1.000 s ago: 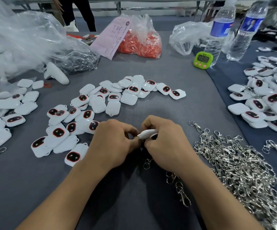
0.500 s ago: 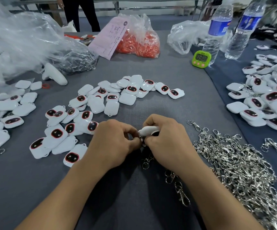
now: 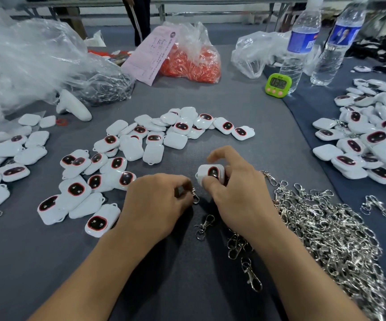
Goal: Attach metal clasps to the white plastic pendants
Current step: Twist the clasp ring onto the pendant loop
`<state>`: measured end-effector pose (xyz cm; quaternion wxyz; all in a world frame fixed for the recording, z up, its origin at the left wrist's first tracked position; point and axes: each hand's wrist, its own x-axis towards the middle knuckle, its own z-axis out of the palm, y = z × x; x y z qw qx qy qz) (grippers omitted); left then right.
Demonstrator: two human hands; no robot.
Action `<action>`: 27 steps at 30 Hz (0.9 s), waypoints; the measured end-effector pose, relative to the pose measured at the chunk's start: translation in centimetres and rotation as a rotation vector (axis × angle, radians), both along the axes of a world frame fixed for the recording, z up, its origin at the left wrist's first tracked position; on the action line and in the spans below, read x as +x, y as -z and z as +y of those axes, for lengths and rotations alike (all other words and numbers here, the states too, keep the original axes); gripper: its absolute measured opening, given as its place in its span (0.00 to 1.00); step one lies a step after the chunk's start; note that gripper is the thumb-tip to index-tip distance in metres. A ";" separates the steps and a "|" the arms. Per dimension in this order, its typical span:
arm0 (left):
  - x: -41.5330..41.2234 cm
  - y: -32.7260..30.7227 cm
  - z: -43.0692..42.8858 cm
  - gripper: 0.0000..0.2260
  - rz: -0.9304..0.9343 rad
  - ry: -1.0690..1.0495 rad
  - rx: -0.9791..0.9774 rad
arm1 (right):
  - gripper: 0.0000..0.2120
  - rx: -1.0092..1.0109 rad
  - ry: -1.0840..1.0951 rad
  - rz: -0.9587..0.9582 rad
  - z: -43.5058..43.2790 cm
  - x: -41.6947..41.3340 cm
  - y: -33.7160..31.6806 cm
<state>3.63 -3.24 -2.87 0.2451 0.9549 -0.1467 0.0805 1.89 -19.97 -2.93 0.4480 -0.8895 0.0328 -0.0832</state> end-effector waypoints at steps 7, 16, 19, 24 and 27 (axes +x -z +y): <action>0.3 0.3 0.4 0.04 0.001 0.044 -0.040 | 0.06 0.044 -0.046 0.030 -0.3 0.2 -0.1; 0.3 0.3 0.3 0.02 -0.011 0.026 -0.023 | 0.05 0.011 -0.091 0.041 -0.5 0.1 -0.5; 0.2 0.3 0.2 0.04 -0.016 0.008 -0.027 | 0.05 0.009 -0.093 0.039 -0.5 0.1 -0.5; 0.0 0.3 0.2 0.04 -0.019 -0.027 -0.087 | 0.05 0.052 -0.106 0.044 -0.2 0.1 -0.2; 0.1 0.5 0.3 0.03 -0.016 -0.045 -0.208 | 0.06 0.176 -0.066 0.072 -0.2 0.1 -0.2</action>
